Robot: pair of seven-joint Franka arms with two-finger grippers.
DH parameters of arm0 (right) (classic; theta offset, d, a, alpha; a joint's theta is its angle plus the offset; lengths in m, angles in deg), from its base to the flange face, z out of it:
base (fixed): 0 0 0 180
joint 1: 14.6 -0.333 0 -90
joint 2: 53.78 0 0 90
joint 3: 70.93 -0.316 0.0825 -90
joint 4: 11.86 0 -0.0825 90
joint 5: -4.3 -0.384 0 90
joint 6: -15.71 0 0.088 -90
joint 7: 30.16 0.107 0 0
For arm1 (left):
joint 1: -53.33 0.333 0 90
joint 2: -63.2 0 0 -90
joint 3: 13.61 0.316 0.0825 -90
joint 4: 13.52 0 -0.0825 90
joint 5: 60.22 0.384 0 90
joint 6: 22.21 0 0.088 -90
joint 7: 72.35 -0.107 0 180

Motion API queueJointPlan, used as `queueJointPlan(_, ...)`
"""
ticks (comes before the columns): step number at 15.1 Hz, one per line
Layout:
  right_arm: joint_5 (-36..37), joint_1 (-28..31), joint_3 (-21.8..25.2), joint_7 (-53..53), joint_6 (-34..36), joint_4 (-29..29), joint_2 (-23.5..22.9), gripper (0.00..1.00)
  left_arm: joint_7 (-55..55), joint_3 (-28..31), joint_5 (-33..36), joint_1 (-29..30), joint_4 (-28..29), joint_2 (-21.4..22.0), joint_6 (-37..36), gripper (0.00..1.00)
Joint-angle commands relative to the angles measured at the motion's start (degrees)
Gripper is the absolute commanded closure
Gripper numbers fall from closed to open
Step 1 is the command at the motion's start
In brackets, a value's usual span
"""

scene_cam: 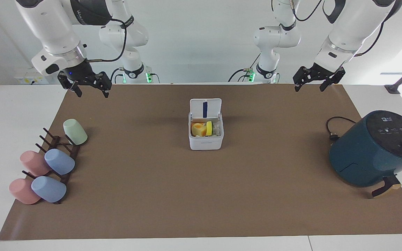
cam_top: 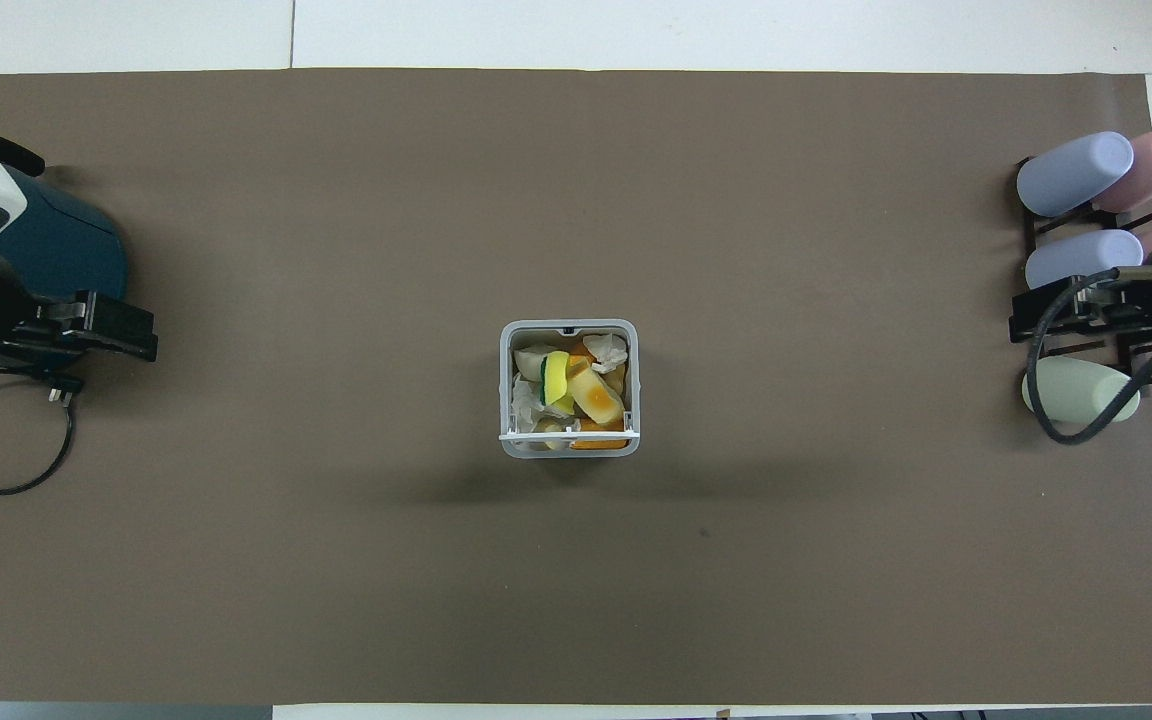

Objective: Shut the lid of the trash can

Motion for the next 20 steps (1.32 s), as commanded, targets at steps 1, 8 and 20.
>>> queueJointPlan(1, 0.1, 0.8, -0.5, -0.9, 0.6, 0.5, -0.2, 0.00, 1.8, -0.5, -1.2, -1.3, 1.8, 1.0, 0.2, 0.00)
queueJointPlan(8, 0.1, 0.8, -0.5, -0.9, 0.7, 0.5, -0.2, 0.00, 23.5, -0.6, -2.8, -22.1, 18.8, 9.4, 12.5, 1.00)
queueJointPlan(20, 0.1, 0.8, -0.5, -0.9, 0.6, 0.5, -0.2, 0.00, 38.2, -0.5, -5.0, -36.8, 22.5, 0.5, 32.0, 1.00)
